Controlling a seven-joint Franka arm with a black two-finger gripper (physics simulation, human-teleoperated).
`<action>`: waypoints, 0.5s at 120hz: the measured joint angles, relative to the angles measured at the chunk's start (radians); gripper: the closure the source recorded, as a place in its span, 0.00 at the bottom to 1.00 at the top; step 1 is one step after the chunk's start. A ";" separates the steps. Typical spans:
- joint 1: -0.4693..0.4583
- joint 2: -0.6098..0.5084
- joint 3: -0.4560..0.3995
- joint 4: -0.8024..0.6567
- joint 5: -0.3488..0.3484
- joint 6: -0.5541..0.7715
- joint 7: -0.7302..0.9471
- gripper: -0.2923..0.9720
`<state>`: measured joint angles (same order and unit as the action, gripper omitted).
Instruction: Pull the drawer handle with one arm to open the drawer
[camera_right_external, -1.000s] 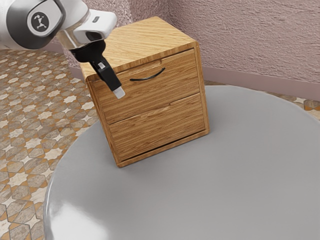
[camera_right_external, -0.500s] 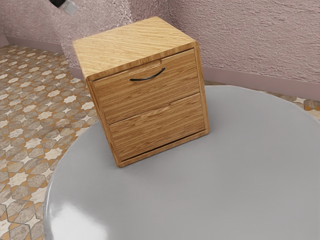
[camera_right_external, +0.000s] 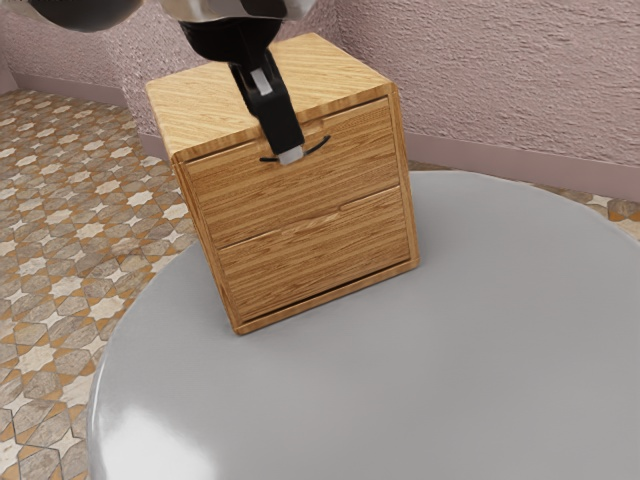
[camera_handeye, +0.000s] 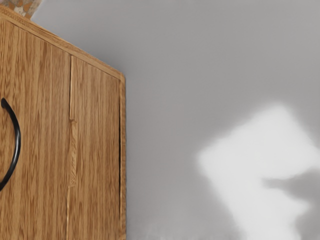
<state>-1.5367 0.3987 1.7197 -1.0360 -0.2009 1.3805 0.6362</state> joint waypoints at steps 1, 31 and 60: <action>-0.002 0.010 0.014 -0.001 -0.017 0.000 0.008 0.23; 0.064 0.159 0.103 -0.133 -0.366 0.017 0.267 0.23; 0.299 0.348 0.140 -0.159 -0.568 0.066 0.464 0.23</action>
<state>-1.2379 0.7469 1.8593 -1.1947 -0.7692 1.4467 1.1001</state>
